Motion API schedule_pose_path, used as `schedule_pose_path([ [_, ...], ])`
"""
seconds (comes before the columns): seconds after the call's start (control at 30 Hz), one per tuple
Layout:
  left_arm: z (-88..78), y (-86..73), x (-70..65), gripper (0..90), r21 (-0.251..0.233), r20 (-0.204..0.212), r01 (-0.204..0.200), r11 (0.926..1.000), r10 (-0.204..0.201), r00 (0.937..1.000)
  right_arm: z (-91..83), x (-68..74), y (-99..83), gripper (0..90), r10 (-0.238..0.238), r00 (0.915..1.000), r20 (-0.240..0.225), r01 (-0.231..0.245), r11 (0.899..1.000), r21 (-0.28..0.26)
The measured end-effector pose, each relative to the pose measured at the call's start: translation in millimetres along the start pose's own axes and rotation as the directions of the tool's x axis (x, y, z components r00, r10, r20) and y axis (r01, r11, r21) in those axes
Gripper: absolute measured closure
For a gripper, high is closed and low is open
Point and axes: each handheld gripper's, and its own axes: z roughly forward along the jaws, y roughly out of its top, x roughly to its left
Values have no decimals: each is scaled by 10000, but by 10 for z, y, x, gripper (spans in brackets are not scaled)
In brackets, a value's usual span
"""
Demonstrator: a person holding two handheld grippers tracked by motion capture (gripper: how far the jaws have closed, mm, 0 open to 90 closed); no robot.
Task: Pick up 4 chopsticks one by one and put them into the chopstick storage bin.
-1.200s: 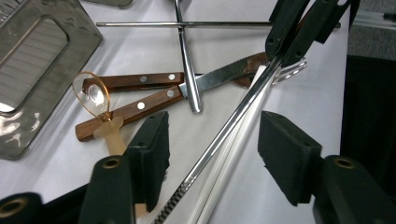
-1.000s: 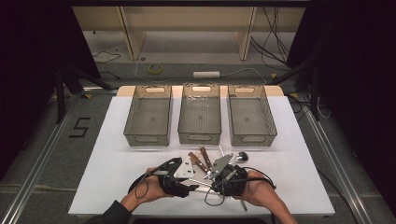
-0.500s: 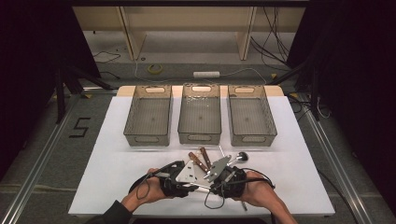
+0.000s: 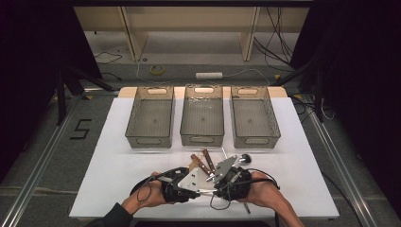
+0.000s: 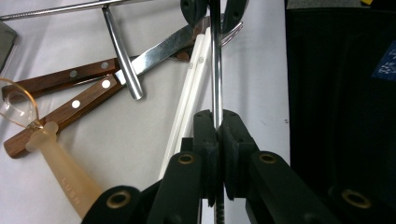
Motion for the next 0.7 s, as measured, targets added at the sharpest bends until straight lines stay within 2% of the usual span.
schedule_pose_path([
  [0.07,-10,-19,14,853,-95,-46,147,9998,-147,9999,-39,-15,-16,681,222,9998,15,-222,9996,-193],
  [0.1,-17,-24,27,853,-96,-120,191,9998,-193,9997,-87,-37,-23,617,591,9982,90,-586,9968,-551],
  [0.13,-27,-28,39,853,-98,-215,257,9996,-259,9994,-87,-37,-23,617,591,9982,90,-586,9968,-551],
  [0.17,-39,-31,52,854,-109,-322,358,9993,-361,9988,-113,-53,-27,574,699,9974,191,-684,9952,-696],
  [0.2,-48,-37,65,854,-162,-383,466,9988,-472,9982,-138,-65,-30,540,930,9953,257,-905,9922,-860],
  [0.23,-56,-42,77,854,-192,-457,546,9983,-554,9974,-188,-89,-42,492,1297,9910,335,-1248,9850,-1191],
  [0.27,-62,-47,85,854,-211,-568,636,9978,-647,9963,-188,-89,-42,492,1297,9910,335,-1248,9850,-1191],
  [0.3,-67,-54,94,854,-234,-642,744,9970,-757,9951,-208,-97,-49,467,1470,9882,435,-1395,9799,-1426],
  [0.4,-90,-70,122,854,-292,-845,983,9947,-1005,9913,-278,-116,-73,415,2053,9764,669,-1874,9596,-2100],
  [0.5,-137,-89,162,854,-454,-1090,1296,9905,-1339,9850,-342,-141,-116,392,2706,9589,848,-2380,9306,-2783],
  [0.6,-189,-115,203,855,-738,-1394,1670,9832,-1760,9745,-398,-154,-181,378,3219,9402,1114,-2715,9057,-3256],
  [0.7,-245,-141,247,855,-1071,-1646,2002,9739,-2160,9624,-408,-165,-266,359,3690,9225,1130,-3108,8839,-3494],
])
